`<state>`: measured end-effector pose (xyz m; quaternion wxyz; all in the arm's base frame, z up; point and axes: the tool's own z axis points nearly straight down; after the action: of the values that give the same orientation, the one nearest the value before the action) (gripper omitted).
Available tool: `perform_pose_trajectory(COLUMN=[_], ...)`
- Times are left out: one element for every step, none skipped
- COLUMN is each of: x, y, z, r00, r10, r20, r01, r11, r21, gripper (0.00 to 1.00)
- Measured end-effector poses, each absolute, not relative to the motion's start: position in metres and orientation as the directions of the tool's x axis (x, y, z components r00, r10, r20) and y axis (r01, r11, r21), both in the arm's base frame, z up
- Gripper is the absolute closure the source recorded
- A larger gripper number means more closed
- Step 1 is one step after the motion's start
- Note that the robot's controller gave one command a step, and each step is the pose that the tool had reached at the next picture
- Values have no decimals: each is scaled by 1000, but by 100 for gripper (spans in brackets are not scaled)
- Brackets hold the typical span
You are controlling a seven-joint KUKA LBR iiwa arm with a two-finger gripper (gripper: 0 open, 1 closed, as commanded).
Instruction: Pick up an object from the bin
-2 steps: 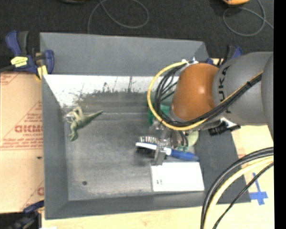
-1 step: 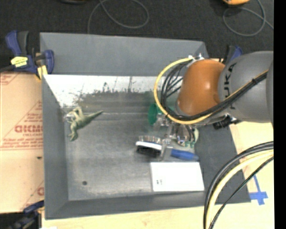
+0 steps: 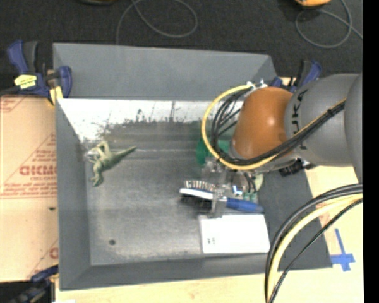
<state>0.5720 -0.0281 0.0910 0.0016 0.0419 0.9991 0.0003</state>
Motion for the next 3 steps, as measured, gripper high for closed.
perform_pose_trajectory(x=[586,586,585], y=[-32,-32,-32], z=[72,72,74], r00=[-969,-969,-969], r10=[246,246,247], r20=[-2,-2,-1], r01=[246,246,247], r11=[969,969,969], r21=[1,1,0], gripper=[100,100,100])
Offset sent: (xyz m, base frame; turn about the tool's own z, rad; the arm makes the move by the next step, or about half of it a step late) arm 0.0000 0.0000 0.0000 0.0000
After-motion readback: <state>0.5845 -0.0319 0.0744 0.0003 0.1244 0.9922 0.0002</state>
